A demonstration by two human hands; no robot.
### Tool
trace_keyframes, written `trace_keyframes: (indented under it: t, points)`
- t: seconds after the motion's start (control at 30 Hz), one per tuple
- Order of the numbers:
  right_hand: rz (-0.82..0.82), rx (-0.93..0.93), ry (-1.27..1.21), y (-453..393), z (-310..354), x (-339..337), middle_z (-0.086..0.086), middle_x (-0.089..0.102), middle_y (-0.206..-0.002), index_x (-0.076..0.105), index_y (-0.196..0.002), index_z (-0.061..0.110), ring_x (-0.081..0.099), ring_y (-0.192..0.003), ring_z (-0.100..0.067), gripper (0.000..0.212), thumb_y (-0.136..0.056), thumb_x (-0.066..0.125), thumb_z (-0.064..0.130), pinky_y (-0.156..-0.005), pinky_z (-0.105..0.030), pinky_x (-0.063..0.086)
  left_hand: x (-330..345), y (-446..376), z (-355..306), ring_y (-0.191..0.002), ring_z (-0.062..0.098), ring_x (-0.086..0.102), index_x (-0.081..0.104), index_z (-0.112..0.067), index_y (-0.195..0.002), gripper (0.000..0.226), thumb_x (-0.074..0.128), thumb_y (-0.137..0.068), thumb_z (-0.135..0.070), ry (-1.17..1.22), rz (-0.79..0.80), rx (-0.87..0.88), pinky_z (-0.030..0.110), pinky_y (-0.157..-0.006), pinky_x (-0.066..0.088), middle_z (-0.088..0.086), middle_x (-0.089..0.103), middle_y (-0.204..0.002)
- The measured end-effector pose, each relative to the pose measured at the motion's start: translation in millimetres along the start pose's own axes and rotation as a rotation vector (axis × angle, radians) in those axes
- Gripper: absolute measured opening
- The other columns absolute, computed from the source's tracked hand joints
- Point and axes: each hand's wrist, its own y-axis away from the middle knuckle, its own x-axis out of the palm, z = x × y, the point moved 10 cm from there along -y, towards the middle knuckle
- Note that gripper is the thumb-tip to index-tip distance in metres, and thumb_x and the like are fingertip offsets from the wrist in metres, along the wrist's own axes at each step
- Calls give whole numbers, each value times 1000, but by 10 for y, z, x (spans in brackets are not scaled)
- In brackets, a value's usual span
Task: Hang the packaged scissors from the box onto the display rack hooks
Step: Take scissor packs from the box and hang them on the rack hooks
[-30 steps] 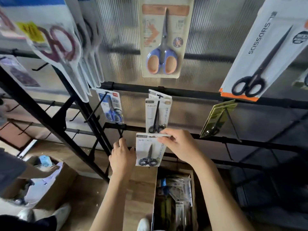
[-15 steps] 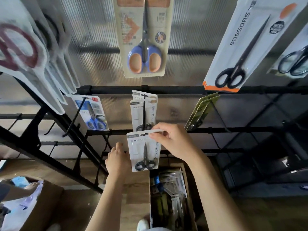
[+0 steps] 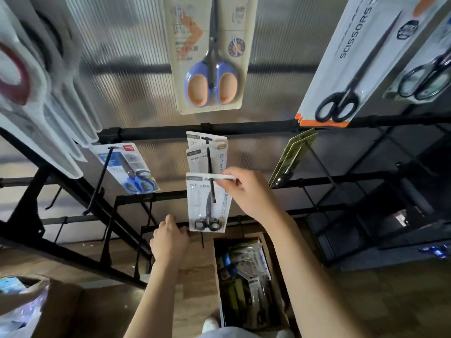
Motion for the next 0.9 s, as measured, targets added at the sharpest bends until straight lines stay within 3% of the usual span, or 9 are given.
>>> trace_keyframes:
  t: [0.17,0.33,0.53,0.63,0.9]
  points:
    - [-65,36,61,-225,-61,-16,10,53,-66,67,-97,16,45,-55,-5,13,-94,57,23,-48,-18,32,-89,-9,-75,-116,33,49,44,-10,-128,39,50,-93,-27,-38,-21,49,42,-90,40,12,54,-125]
    - [-108,49,94,-411,-93,-62,1,65,-79,68,-103,13,59,-68,-17,17,-94,57,22,-59,-34,47,-33,29,-139,-119,30,46,42,-14,-130,39,47,-95,-28,-58,14,66,41,-93,38,9,51,-130]
    - [-182,78,81,-382,-281,-84,-7,69,-97,63,-111,9,65,-84,-21,24,-92,59,23,-73,-41,56,199,198,-227,-121,28,44,40,-17,-132,37,43,-96,-23,-136,96,105,40,-95,37,7,49,-133]
    - [-194,185,77,-59,-625,-91,-7,62,-118,55,-124,7,60,-105,-18,36,-92,59,25,-88,-32,52,380,341,-326,-122,28,43,41,-17,-131,37,44,-94,-22,-165,146,128,40,-96,35,6,49,-132]
    - [-20,599,170,1407,-1996,85,-7,55,-132,50,-133,10,52,-121,-22,45,-92,58,29,-95,-28,40,1106,896,-737,-123,29,43,42,-18,-129,36,45,-94,-20,-293,317,235,40,-98,35,8,49,-132]
